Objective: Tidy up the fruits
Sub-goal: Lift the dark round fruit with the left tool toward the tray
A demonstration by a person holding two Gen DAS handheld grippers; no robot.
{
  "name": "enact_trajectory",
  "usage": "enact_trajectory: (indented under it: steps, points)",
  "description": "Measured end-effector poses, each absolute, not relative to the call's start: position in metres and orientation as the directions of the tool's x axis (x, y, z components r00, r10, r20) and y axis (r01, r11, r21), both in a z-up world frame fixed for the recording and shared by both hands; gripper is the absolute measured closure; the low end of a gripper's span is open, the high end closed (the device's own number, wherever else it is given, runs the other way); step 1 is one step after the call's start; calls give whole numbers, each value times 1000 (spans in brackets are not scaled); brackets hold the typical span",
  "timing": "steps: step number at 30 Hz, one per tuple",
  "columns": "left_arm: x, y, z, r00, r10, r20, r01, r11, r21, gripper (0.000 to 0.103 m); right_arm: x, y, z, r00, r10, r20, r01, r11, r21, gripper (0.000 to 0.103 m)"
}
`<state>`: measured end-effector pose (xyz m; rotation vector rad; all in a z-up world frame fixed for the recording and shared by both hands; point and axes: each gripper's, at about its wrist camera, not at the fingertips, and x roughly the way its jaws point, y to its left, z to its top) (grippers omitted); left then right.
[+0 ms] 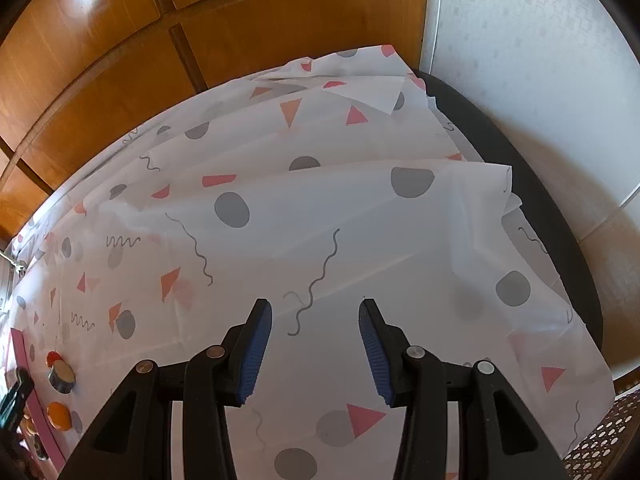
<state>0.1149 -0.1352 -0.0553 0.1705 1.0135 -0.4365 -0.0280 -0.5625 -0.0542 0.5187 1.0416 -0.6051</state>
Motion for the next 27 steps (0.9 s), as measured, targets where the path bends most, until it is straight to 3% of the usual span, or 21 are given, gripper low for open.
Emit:
enact_trajectory:
  steps: [27]
  points:
    - [26,-88,-42,463,-372,-805,427,889,-165,56,-8,-518,-55,409,-125,-904,503,857,109,57]
